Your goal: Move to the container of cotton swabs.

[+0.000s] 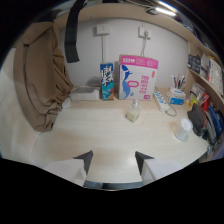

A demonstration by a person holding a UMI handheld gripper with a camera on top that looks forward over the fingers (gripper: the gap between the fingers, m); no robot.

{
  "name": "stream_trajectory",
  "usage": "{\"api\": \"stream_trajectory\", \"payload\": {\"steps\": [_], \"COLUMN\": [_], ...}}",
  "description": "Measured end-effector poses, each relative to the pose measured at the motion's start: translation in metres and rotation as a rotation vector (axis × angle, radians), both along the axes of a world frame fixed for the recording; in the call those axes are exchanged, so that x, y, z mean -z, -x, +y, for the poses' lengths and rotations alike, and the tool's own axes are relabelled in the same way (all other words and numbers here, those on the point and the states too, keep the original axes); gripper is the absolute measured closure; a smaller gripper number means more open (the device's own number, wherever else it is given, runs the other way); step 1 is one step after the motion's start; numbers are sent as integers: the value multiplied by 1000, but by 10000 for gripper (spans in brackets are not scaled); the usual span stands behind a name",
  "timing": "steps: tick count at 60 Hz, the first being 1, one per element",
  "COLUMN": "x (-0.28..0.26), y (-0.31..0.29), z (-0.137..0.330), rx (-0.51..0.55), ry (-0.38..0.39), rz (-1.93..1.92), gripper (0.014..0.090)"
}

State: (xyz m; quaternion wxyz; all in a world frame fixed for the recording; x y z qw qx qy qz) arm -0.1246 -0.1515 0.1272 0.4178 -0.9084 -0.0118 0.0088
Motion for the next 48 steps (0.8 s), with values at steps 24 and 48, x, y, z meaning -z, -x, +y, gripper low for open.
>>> {"api": "stream_trajectory", "payload": {"steps": [24, 48], "x": [12, 46], "y": [-33, -189], "z": [1, 21], "rx": [19, 98], "ry": [-6, -25], "rz": [6, -57], "gripper": [182, 174]}}
